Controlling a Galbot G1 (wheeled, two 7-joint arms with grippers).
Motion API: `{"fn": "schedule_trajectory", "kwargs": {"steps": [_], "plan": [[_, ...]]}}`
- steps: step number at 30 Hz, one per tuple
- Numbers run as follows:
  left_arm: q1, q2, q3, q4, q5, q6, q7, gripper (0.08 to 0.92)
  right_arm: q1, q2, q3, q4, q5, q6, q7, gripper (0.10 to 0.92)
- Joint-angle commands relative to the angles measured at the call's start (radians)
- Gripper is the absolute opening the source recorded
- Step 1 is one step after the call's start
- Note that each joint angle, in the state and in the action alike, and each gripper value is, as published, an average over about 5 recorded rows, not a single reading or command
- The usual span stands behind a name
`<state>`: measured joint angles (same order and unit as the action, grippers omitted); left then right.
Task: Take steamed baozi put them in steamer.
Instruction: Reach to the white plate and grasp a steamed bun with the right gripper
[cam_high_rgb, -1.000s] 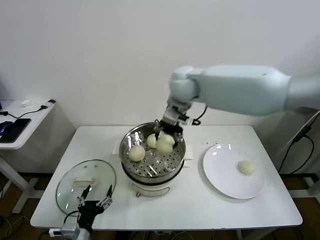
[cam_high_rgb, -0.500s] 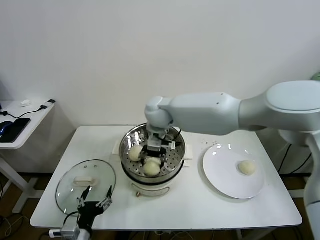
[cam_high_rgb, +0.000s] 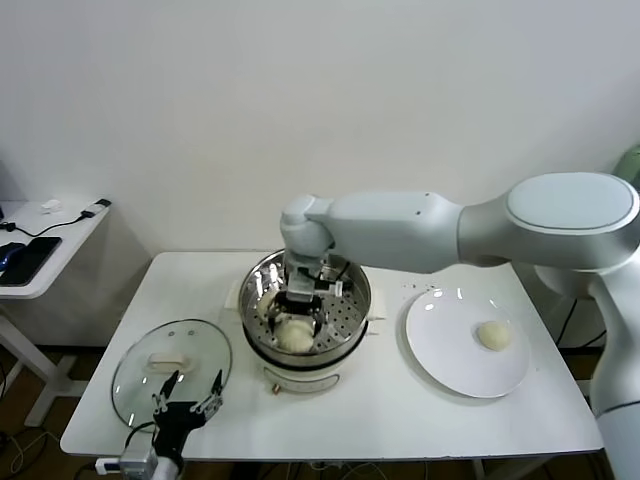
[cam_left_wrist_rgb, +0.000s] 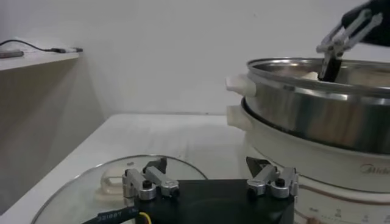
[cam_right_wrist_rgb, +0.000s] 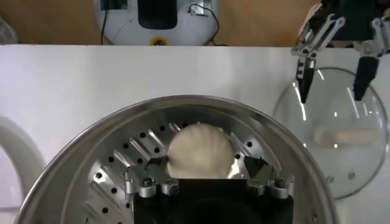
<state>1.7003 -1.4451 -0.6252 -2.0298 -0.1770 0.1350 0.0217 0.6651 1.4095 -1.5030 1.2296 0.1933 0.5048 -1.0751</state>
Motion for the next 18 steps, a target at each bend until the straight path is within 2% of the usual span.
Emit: {"fn": "schedule_trajectory", "kwargs": {"steps": [1, 3, 8, 13, 18], "plan": [[0.002, -0.002, 0.001, -0.002, 0.000, 0.000, 0.001, 0.823, 0.202, -0.162, -0.082, -0.010, 0.325, -0.039, -0.110, 0.823], [0.001, -0.004, 0.002, -0.003, -0.001, 0.001, 0.001, 0.823, 0.245, -0.235, -0.130, -0.024, 0.379, -0.078, -0.102, 0.823], [-0.002, -0.005, 0.002, -0.010, -0.008, 0.003, 0.001, 0.823, 0.344, -0.450, -0.249, -0.031, 0.442, -0.324, -0.054, 0.823], [-0.006, -0.002, -0.001, -0.004, -0.015, 0.001, 0.000, 0.823, 0.361, -0.633, -0.337, 0.017, 0.392, -0.500, -0.062, 0.823], [-0.010, -0.002, -0.005, 0.000, -0.023, 0.001, -0.001, 0.823, 0.206, -0.758, -0.318, 0.002, 0.286, -0.592, -0.034, 0.823]]}}
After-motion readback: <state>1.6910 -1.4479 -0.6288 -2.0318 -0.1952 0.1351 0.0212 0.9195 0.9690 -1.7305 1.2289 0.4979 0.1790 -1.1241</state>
